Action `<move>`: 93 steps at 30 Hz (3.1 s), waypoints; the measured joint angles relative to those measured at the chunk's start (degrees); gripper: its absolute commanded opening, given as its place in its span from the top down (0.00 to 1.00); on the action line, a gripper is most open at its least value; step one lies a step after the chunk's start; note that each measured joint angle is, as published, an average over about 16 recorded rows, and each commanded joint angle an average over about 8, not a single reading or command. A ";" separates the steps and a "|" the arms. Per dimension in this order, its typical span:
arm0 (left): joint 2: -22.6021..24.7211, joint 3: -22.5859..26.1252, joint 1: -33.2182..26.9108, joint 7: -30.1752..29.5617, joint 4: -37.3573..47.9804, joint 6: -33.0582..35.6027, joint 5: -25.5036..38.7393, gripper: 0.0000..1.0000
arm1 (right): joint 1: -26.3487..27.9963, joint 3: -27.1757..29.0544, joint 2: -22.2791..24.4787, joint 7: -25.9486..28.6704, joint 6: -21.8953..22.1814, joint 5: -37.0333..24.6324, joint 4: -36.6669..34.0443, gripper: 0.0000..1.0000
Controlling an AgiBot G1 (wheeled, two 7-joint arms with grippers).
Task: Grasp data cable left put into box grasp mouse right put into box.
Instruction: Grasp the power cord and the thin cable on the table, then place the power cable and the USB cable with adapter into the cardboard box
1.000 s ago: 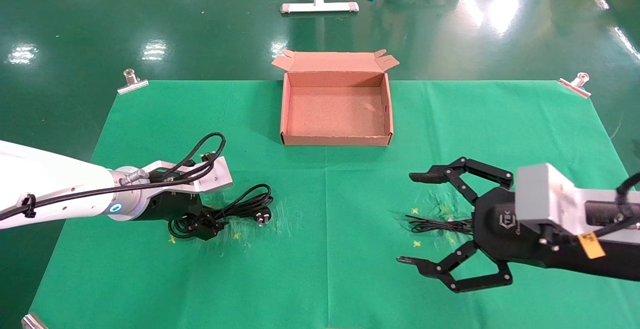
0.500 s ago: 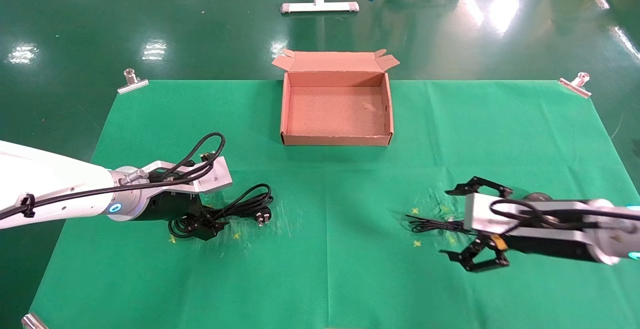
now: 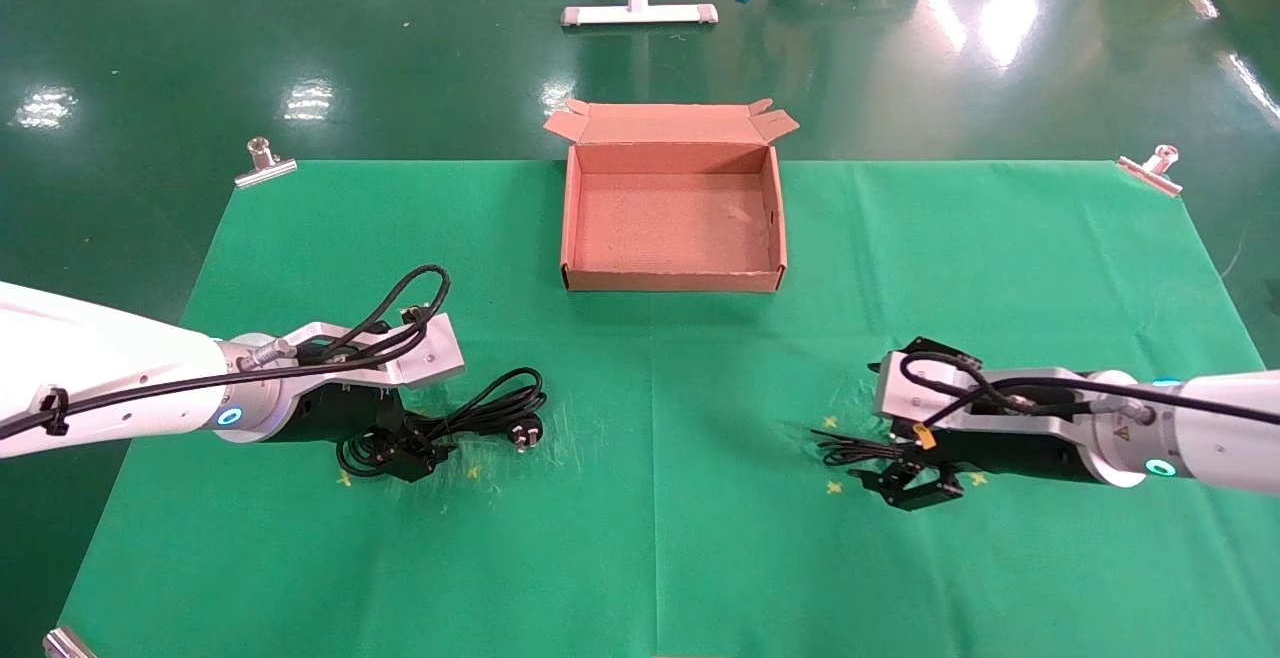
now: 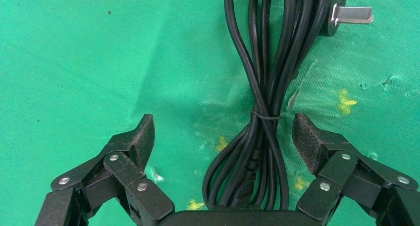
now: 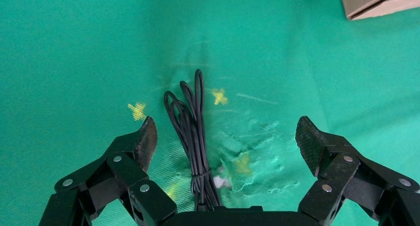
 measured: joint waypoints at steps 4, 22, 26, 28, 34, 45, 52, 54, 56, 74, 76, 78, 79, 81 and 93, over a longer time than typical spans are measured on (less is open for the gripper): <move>0.00 0.00 0.00 0.00 0.00 0.00 0.00 0.02 | 0.21 -0.33 -0.66 0.37 0.41 -0.93 -1.08 0.00; -0.01 -0.01 0.02 0.01 0.01 -0.01 -0.01 1.00 | 0.47 -0.75 -1.19 0.71 0.91 -2.13 -2.23 1.00; -0.01 -0.01 0.02 0.01 0.01 -0.01 -0.02 1.00 | 0.43 -0.70 -1.14 0.67 0.87 -1.99 -2.15 1.00; -0.01 -0.01 0.02 0.01 0.01 -0.01 -0.05 1.00 | 0.41 -0.68 -1.12 0.65 0.86 -1.93 -2.11 1.00; -0.01 -0.02 0.02 0.01 0.01 -0.01 -0.15 1.00 | 0.37 -0.63 -1.08 0.61 0.81 -1.81 -2.04 1.00; -0.01 -0.02 0.01 0.01 0.01 -0.01 -0.32 1.00 | 0.33 -0.58 -1.04 0.57 0.77 -1.69 -1.98 1.00; 0.00 -0.02 0.01 0.01 0.02 -0.02 -0.28 1.00 | 0.31 -0.55 -1.02 0.55 0.74 -1.66 -1.95 1.00; 0.02 -0.02 -0.01 0.03 0.09 -0.04 -0.27 1.00 | 0.31 -0.55 -1.01 0.54 0.74 -1.65 -1.94 1.00; 0.01 -0.06 -0.07 0.10 0.18 -0.06 -0.33 1.00 | 0.30 -0.55 -1.00 0.54 0.73 -1.64 -1.94 1.00; -1.08 -4.30 -7.91 7.16 1.43 3.62 -11.66 1.00 | 3.17 2.70 1.60 0.93 0.52 2.28 -0.96 1.00; -0.11 -4.69 -9.17 8.84 2.38 3.10 -12.63 1.00 | 3.89 3.45 2.12 1.15 0.75 2.90 -0.87 1.00; 1.45 -4.89 -10.28 10.90 4.01 1.86 -13.15 1.00 | 4.63 4.23 2.66 1.42 1.05 3.47 -0.77 1.00; 2.44 -4.94 -10.76 12.04 5.08 0.98 -13.28 1.00 | 5.01 4.64 2.95 1.56 1.22 3.75 -0.70 1.00; 4.89 -4.88 -11.64 14.75 7.82 -1.39 -13.20 1.00 | 5.77 5.48 3.60 1.85 1.54 4.34 -0.50 1.00; 22.09 -0.35 -14.25 35.38 31.75 -21.90 -14.34 1.00 | 8.13 10.15 9.03 2.38 2.18 8.42 1.40 1.00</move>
